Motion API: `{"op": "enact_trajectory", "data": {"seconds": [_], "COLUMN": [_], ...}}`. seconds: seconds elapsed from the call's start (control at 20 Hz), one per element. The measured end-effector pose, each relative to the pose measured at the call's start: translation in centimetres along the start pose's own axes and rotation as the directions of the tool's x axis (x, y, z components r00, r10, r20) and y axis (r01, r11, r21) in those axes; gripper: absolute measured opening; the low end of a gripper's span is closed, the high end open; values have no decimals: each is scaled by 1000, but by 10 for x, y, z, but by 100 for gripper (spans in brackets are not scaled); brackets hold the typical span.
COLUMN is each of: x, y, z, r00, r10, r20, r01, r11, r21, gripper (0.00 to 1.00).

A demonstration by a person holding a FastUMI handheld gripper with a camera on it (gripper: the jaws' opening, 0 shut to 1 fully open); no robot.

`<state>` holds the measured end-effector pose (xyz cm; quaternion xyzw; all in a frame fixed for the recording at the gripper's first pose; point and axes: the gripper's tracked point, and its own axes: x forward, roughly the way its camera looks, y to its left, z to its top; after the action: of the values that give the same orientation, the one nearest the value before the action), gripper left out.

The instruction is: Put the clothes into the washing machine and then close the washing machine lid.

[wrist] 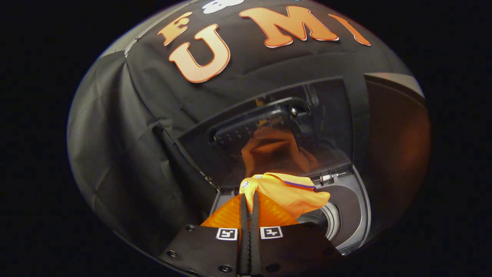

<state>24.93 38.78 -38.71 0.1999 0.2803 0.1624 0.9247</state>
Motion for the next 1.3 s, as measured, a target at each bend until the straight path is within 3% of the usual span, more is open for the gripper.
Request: {"op": "enact_trajectory", "data": {"seconds": [0.35,0.85,1.2,1.3], "x": [21,15,35,37], "y": [-22,-34,-54,-55], "z": [-62,-113,-131,-134], "r00": [992,979,939,935], "r10": [-47,-86,-195,-203], "r20": [-114,-187,-284,-292], "r01": [49,90,204,210], "r11": [999,996,979,978], "r21": [9,11,2,-5], "gripper": [8,8,9,15]}}
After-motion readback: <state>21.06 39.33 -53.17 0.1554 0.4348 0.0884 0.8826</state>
